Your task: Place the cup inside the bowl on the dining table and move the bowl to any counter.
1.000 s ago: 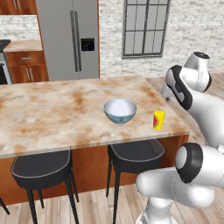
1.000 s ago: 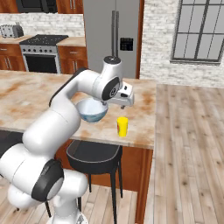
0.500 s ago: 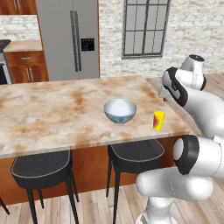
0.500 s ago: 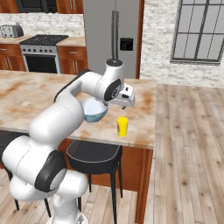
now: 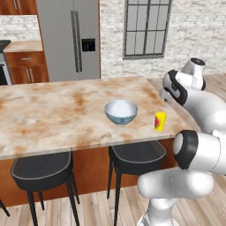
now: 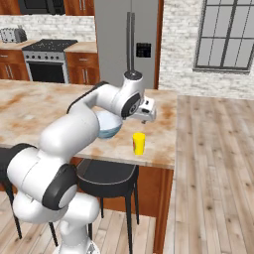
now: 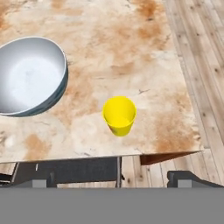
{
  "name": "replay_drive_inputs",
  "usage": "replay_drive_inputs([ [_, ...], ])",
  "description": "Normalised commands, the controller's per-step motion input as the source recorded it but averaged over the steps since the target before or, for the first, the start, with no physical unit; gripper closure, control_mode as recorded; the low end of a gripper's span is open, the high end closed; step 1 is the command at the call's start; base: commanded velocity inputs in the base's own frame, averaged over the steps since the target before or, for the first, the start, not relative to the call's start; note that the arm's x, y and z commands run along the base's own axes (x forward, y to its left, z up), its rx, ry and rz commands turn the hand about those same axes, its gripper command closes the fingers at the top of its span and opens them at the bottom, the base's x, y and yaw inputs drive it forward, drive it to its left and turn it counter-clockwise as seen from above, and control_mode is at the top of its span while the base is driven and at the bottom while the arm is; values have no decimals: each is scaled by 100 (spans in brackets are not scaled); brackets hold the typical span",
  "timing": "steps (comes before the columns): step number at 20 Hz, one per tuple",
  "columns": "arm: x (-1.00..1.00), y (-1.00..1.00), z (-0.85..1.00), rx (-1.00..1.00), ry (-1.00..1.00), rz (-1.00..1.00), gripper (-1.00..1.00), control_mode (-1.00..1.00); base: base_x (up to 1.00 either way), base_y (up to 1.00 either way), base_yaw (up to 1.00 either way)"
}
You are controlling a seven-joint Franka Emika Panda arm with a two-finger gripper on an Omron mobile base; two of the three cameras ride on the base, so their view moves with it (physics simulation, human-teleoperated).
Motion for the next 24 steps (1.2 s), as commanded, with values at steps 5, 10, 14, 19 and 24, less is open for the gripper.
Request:
replay_drive_inputs([
  [5, 26, -13, -9, 0, -2, 0, -100, -100, 0, 0, 0],
  [10, 13, -1, -22, 0, 0, 0, -100, -100, 0, 0, 0],
  [14, 4, -5, -25, 0, 0, 0, -100, -100, 0, 0, 0],
  [19, 12, -12, -20, 0, 0, 0, -100, -100, 0, 0, 0],
  [24, 22, -15, -7, 0, 0, 0, -100, -100, 0, 0, 0],
])
